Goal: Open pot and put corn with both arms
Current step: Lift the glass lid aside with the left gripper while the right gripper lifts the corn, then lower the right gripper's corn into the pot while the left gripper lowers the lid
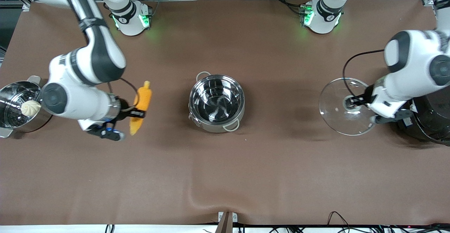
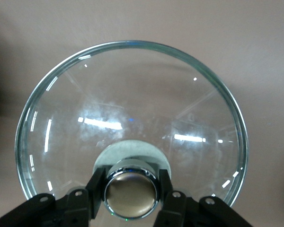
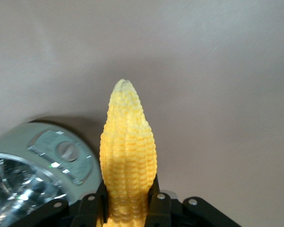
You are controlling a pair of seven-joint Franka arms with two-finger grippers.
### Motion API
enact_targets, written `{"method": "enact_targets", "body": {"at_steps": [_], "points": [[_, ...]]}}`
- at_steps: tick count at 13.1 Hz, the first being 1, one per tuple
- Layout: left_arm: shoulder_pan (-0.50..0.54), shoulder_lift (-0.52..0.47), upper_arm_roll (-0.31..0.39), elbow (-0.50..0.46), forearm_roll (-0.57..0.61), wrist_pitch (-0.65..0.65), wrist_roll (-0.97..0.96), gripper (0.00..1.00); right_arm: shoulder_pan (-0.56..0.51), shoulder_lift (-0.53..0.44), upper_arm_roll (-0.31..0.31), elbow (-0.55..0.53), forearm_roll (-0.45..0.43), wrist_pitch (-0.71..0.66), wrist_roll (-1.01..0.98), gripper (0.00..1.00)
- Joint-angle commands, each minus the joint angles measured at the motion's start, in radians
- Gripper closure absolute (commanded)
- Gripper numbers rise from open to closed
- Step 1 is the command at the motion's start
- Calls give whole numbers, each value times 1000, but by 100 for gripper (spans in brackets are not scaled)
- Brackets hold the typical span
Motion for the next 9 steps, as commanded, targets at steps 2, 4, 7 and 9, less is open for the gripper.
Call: {"method": "enact_targets", "body": {"at_steps": [2,4,7,9], "points": [[-5,-84,-19,-297,-8,332,-22,100,131,3,3,45,-7,-10,226,100],[-3,-60,-22,-357,-8,437,-22,100,201,12,-8,61,-18,2,309,100],[0,9,-22,-385,-8,546,-22,100,290,50,-8,75,-81,57,457,100],[4,40,-21,-380,-8,574,-20,100,350,88,-9,75,-113,120,551,100]]}}
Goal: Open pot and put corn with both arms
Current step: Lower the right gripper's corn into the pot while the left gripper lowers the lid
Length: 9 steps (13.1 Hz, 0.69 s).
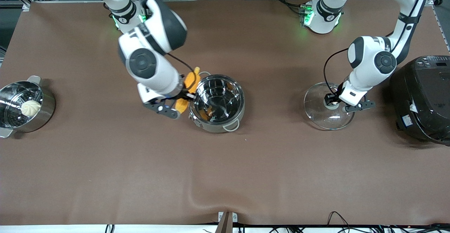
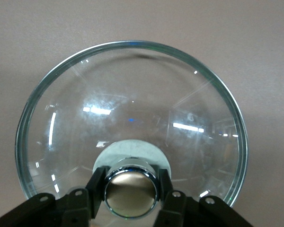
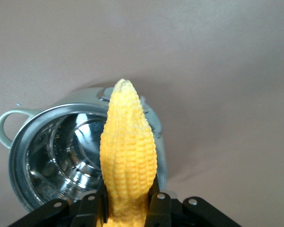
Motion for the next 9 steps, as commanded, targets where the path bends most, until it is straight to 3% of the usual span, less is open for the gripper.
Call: {"method": "enact_targets", "body": {"at_steps": [1,2,3,4,6,9], "points": [[9,21,-2,7,-8,33,1,84,76,73,-13,36,-57,66,130,100],[9,24,-2,12,-8,33,2,73,91,93,-11,36,-71,89,158,100],[8,32,0,23,-8,30,4,54,98,108,-11,36,-76,111,172,100],[9,37,0,39,-8,27,5,1,99,125,-11,36,-76,137,180,100],[38,-1,6,98,-6,2,5,0,105,159,-13,36,-78,189,206,100],[90,-23,0,324,-3,-308,36,0,110,182,-20,35,-84,215,207,100]]}}
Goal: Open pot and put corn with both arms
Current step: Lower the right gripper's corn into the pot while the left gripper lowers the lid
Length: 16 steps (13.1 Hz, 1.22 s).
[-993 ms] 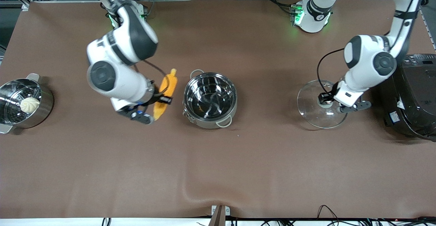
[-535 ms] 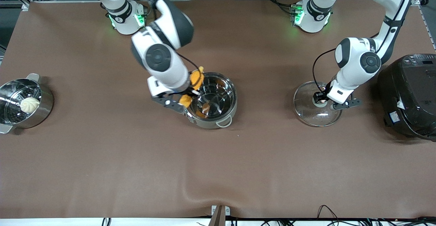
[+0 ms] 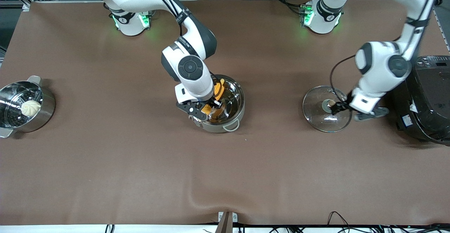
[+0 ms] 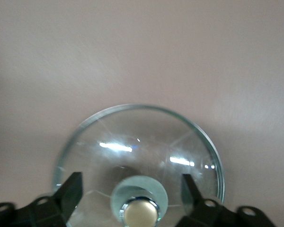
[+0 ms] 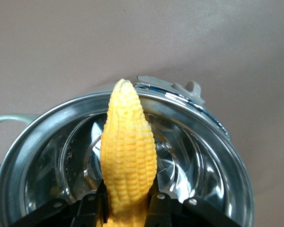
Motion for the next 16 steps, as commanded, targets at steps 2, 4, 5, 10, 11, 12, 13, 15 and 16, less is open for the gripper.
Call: {"method": "enact_targets", "body": {"at_steps": [2,4,5,10,11,12,13,15,16], "points": [[30,-20,-4,262,-5,-364,20,0,14,27,-14,30,-22,13,31,73],[69,-52,-10,322,-3,-479,23,0,14,27,-14,28,-23,21,34,0],[70,-73,-10,349,-3,-543,23,0,19,27,-14,28,-23,21,37,0],[71,-195,-10,371,-2,-665,101,0,19,15,-11,33,-6,18,103,0],[71,-212,-6,371,-2,-679,144,0,7,-11,-11,33,17,15,109,0],[71,-227,-4,372,-2,-696,175,0,-18,-50,-11,27,43,4,109,0],[70,-232,-4,388,7,-705,173,0,-42,-90,-10,22,55,-20,106,0],[71,-223,-6,452,33,-760,176,0,-120,-187,-7,22,61,-158,66,0],[68,-222,-12,469,35,-785,175,0,-157,-241,-5,23,72,-235,7,0]]}}
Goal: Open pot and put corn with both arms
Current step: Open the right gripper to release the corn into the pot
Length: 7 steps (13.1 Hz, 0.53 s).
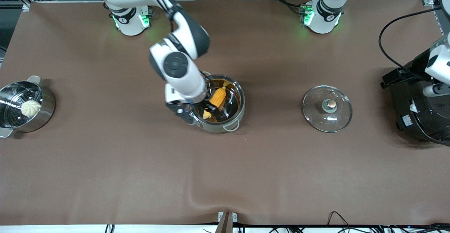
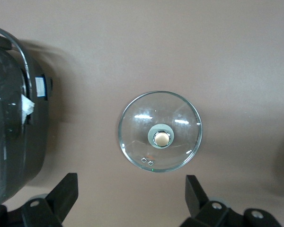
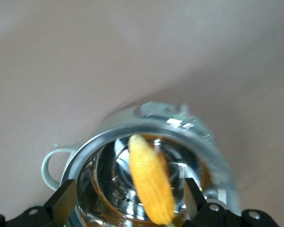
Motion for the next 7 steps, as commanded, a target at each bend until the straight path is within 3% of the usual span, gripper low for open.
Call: {"method": "enact_targets", "body": {"at_steps": [1,3,7], "points": [[5,1,-16,59,22,-73,19,0,-119,-168,14,-33,56,-185,-140,0],[-4,3,-19,85,22,-96,21,0,-200,-266,14,-31,61,-309,-301,0],[-2,-5,-104,99,33,-136,6,0,-367,-415,-1,-29,44,-480,-728,0]]}}
